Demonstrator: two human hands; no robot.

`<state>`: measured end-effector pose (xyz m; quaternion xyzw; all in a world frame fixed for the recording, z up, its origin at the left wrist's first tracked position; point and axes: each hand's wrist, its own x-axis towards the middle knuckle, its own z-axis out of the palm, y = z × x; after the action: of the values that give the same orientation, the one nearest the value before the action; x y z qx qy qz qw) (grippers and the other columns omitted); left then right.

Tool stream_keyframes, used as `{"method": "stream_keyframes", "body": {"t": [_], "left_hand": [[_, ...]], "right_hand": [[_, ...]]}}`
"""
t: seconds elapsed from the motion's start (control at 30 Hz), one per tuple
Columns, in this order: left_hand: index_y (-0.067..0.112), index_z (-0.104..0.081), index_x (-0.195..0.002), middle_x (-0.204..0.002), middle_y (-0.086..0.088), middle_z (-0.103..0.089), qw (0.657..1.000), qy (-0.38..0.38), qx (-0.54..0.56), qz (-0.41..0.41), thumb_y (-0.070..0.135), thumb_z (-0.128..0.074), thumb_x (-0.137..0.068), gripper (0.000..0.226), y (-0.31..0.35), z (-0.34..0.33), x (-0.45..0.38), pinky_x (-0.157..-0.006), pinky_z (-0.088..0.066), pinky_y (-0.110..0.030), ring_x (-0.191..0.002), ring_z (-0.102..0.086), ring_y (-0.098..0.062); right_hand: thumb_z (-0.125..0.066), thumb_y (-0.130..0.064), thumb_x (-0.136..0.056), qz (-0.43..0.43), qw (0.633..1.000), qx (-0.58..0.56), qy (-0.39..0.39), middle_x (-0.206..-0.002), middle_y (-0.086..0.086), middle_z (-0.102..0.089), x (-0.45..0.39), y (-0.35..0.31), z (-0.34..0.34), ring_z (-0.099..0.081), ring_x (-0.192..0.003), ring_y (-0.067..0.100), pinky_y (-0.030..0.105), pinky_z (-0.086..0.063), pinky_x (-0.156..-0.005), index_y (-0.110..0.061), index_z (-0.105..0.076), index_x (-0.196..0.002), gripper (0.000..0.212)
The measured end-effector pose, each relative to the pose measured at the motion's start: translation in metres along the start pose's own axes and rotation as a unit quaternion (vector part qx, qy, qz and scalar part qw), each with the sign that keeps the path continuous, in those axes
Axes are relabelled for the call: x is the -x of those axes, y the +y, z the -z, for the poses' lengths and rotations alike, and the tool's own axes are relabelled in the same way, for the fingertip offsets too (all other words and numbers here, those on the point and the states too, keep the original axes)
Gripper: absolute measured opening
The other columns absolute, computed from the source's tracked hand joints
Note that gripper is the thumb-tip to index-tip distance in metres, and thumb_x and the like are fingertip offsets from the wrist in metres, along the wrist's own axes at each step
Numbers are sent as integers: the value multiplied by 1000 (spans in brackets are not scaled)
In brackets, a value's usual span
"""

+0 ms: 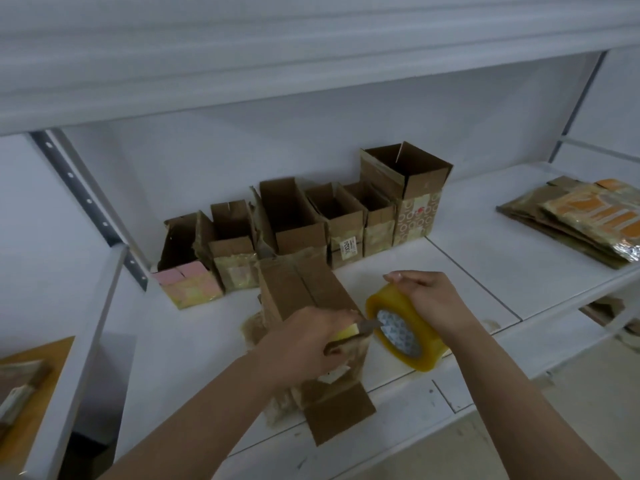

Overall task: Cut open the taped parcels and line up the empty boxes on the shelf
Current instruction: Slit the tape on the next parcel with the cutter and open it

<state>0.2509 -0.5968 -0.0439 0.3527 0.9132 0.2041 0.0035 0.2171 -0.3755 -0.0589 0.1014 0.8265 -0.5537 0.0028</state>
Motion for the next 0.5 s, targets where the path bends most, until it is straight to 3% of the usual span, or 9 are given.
{"method": "stream_keyframes", "body": {"t": [0.13, 0.23, 0.3, 0.37, 0.4, 0.43, 0.5], "left_hand": [[24, -57, -135, -120, 13, -66, 998, -37, 51, -25, 26, -76, -83, 55, -23, 8, 14, -77, -38, 1, -101, -55, 11], [26, -71, -115, -114, 12, -71, 965, 15, 257, 44, 26, -85, -73, 44, -37, 14, 25, -89, -54, -22, -104, -65, 0], [31, -73, -105, -108, 16, -72, 925, 144, 332, 113, 31, -80, -76, 29, -39, 16, 30, -87, -52, -16, -103, -66, -1], [33, -73, -95, -91, 19, -73, 870, 315, 315, 212, 30, -68, -87, 10, -40, 12, 33, -77, -49, -10, -87, -65, 7], [33, -72, -91, -82, 17, -71, 832, 383, 304, 261, 28, -62, -93, 11, -43, 7, 36, -72, -48, -11, -76, -63, 9], [33, -70, -88, -77, 14, -68, 797, 418, 314, 301, 26, -58, -97, 17, -46, 1, 37, -68, -48, -12, -68, -60, 9], [29, -71, -89, -79, 6, -67, 744, 401, 412, 341, 26, -52, -100, 22, -48, -11, 38, -65, -52, -17, -69, -62, 4]], "right_hand": [[-61, -37, -94, -16, 999, -14, -29, -116, -4, -69, 4, -5, -22, -61, -109, 17, 38, -48, -102, -30, -78, -101, 19], [-59, -35, -96, -18, 999, -10, -39, -116, -6, -69, 7, -6, -34, -61, -111, 16, 35, -48, -101, -28, -77, -104, 21], [-59, -37, -96, -19, 999, -16, -34, -110, -6, -69, 7, -7, -38, -61, -107, 15, 30, -47, -95, -27, -78, -102, 22], [-59, -41, -95, -20, 999, -9, -30, -108, -6, -68, 8, -8, -39, -60, -104, 15, 28, -45, -91, -27, -78, -101, 24], [-59, -42, -94, -21, 999, -8, -26, -109, -6, -68, 9, -7, -39, -60, -104, 15, 29, -45, -93, -27, -78, -101, 25], [-59, -41, -95, -21, 1000, -11, -20, -112, -5, -69, 10, -5, -40, -60, -107, 15, 30, -46, -95, -27, -78, -102, 25], [-57, -38, -97, -23, 1000, -10, -9, -121, -5, -68, 13, -1, -43, -59, -113, 17, 34, -46, -100, -29, -77, -105, 23]]}}
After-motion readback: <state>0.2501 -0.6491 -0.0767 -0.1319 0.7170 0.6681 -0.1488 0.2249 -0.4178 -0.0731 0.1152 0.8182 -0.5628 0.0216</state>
